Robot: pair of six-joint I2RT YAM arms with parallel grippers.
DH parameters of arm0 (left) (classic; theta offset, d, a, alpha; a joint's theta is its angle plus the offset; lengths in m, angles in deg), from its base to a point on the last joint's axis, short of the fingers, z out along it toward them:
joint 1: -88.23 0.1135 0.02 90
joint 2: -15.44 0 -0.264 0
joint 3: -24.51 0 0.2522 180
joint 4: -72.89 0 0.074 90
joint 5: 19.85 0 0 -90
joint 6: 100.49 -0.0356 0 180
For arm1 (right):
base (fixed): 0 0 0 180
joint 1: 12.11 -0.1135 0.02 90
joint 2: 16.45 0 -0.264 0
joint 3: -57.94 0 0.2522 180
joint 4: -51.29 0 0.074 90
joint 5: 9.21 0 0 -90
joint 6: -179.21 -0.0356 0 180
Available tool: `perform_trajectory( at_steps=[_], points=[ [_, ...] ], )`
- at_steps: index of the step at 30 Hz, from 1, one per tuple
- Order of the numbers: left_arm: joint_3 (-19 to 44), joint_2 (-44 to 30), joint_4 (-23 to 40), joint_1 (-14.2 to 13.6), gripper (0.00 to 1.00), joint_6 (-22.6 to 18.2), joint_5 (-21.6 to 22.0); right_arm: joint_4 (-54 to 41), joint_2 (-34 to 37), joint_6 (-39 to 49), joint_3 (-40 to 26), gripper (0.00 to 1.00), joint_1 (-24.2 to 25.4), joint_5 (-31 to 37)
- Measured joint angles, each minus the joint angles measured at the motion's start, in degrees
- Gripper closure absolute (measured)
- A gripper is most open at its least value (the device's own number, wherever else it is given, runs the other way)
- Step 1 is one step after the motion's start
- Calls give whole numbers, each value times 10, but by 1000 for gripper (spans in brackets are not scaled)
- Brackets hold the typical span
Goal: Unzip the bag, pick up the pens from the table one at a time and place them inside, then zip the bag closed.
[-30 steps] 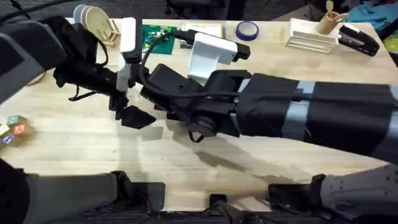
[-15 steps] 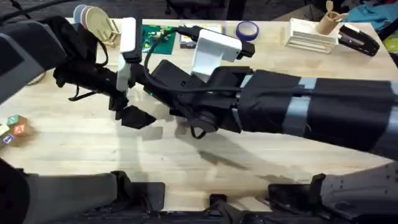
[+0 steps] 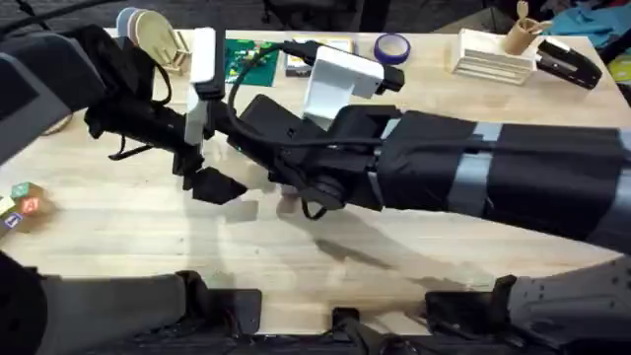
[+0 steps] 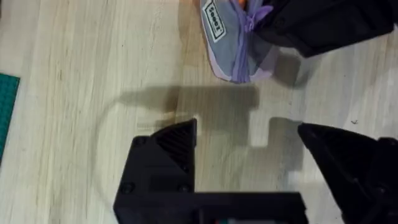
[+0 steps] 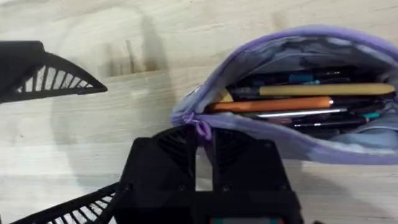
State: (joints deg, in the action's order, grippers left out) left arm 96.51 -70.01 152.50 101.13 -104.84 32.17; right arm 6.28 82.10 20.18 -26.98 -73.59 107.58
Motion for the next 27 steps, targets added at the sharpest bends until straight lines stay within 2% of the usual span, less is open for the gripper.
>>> perform_trajectory(
  at_steps=[7, 11, 23, 27],
  points=[
    [0, 0, 0, 0, 7, 0, 0, 0, 0, 0, 0, 902, 0, 0],
    [0, 0, 0, 0, 7, 0, 0, 0, -8, 0, 0, 959, 0, -2],
    [0, 0, 0, 0, 7, 0, -1, -2, -60, 0, 0, 971, 0, -7],
    [0, 0, 1, 0, 8, 0, -17, -4, -67, 0, 0, 970, 1, -7]
  ],
)
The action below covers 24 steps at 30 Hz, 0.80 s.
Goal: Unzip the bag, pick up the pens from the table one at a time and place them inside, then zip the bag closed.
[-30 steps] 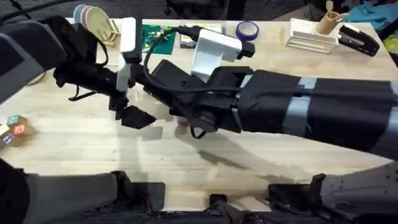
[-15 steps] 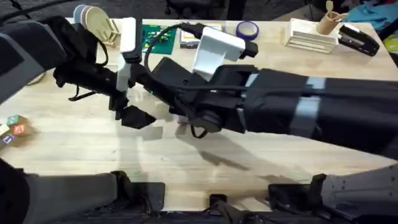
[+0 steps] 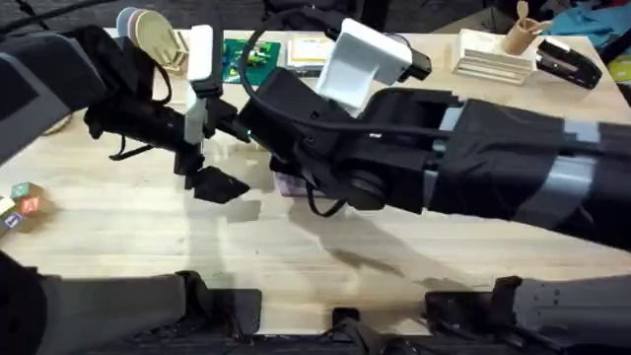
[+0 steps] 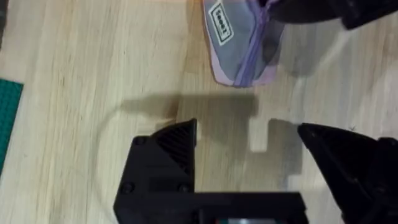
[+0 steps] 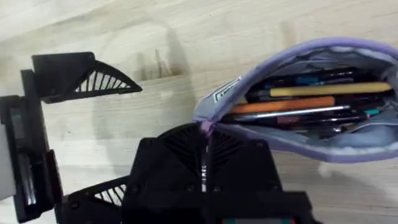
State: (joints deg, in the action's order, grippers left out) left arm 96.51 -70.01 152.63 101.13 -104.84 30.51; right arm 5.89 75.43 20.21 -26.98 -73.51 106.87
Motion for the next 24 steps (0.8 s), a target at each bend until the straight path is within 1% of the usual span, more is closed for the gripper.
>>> perform_trajectory(
  at_steps=[12, 20, 24],
  points=[
    [0, -6, 14, 0, 7, 1, -75, 0, 0, 0, 0, 970, 4, 0],
    [1, -95, 11, 0, 7, 1, -144, 0, 0, 0, 0, 970, 5, 0],
    [1, -120, -4, 0, 7, 1, -170, 0, 0, 0, 0, 970, 6, 0]
  ],
)
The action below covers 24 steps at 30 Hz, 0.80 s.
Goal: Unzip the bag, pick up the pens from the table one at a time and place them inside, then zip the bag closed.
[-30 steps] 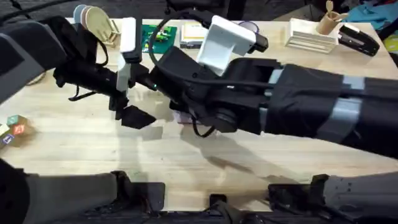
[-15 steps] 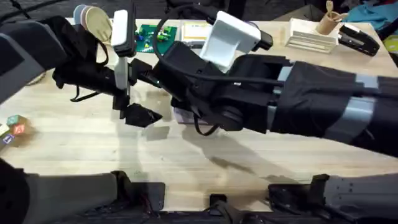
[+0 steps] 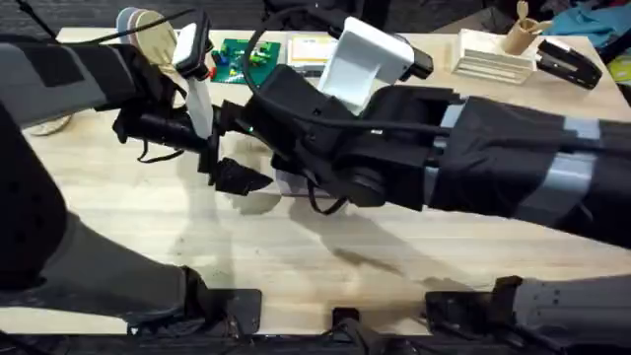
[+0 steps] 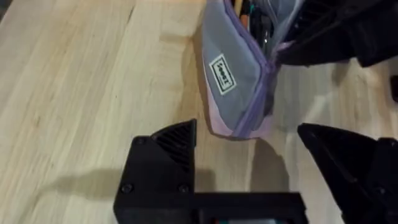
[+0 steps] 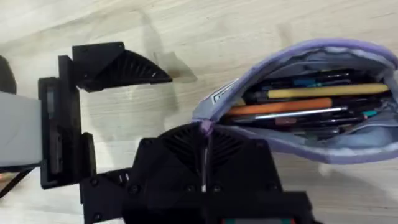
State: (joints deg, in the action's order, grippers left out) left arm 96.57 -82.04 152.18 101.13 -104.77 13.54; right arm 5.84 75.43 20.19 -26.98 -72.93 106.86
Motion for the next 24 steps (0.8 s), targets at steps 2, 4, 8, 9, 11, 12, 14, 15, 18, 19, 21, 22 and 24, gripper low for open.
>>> perform_trajectory(
  at_steps=[2, 4, 8, 9, 11, 12, 14, 15, 18, 19, 21, 22, 24],
  points=[
    [0, -5, -8, -1, 7, 0, -7, 0, 0, 0, 0, 970, 0, 0],
    [0, -6, -14, -5, 7, 0, -10, 0, 0, 0, 0, 970, 0, 0],
    [0, -6, -33, -25, 7, 0, -13, 0, 0, 0, 0, 970, 0, 0],
    [0, -6, -39, -31, 7, 0, -13, 0, 0, 0, 0, 970, 0, 0],
    [0, -6, -51, -45, 7, 0, -13, 0, 0, 0, 0, 970, 0, 0],
    [0, -6, -56, -52, 7, 0, -13, 0, 0, 0, 0, 970, 0, 0],
    [0, -6, -65, -65, 8, 0, -13, 0, 0, 0, 0, 970, 0, 0],
    [0, -6, -70, -72, 8, 0, -12, 0, 0, 0, 0, 970, 0, 0],
    [0, -6, -82, -89, 7, 2, -11, 0, 0, 0, 0, 970, 0, 0],
    [0, -6, -87, -95, 8, 3, -11, 0, 0, 0, 0, 970, 0, 0],
    [0, -6, -102, -112, 7, 15, -10, 0, 0, 0, 0, 970, 0, 0],
    [0, -6, -103, -114, 7, 17, -9, 0, 0, 0, 0, 970, 0, 0],
    [0, -6, -103, -118, 9, 21, -8, 0, 0, 0, 0, 970, 0, 0]
  ],
)
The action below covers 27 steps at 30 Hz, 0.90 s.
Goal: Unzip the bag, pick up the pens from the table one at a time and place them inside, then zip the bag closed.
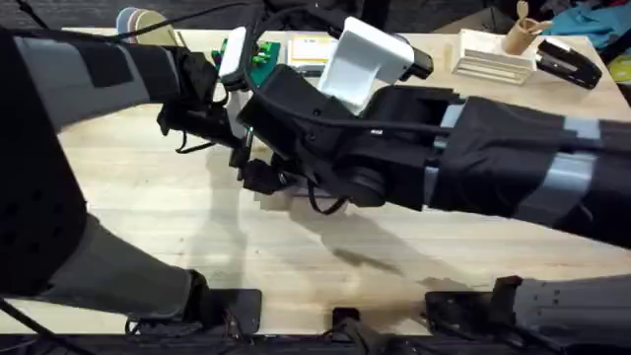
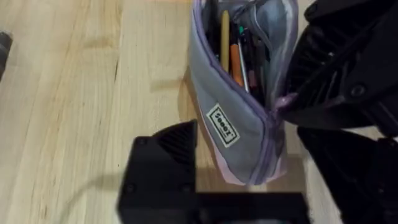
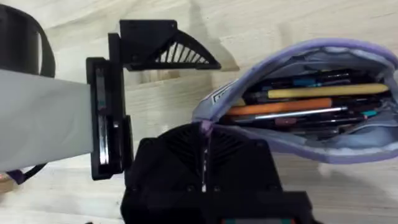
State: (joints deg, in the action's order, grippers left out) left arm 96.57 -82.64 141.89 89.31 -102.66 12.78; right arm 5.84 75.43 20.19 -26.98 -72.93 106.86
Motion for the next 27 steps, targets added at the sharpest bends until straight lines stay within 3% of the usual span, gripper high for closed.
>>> perform_trajectory(
  at_steps=[1, 7, 8, 17, 27],
  points=[
    [0, 0, 0, -1, 58, 2, 0, 0, 0, 0, 0, 970, 0, 0],
    [0, 0, 3, -3, 841, 14, 4, 0, 0, 0, 0, 970, 0, 0],
    [0, 0, 2, -3, 922, 13, 4, 0, 0, 0, 0, 970, 1, 0],
    [0, 0, 2, -4, 956, 13, 4, -1, 0, 3, 0, 970, 12, -2],
    [0, 0, -1, -5, 956, 13, 4, -60, -15, 37, 0, 971, 63, -18]
  ],
)
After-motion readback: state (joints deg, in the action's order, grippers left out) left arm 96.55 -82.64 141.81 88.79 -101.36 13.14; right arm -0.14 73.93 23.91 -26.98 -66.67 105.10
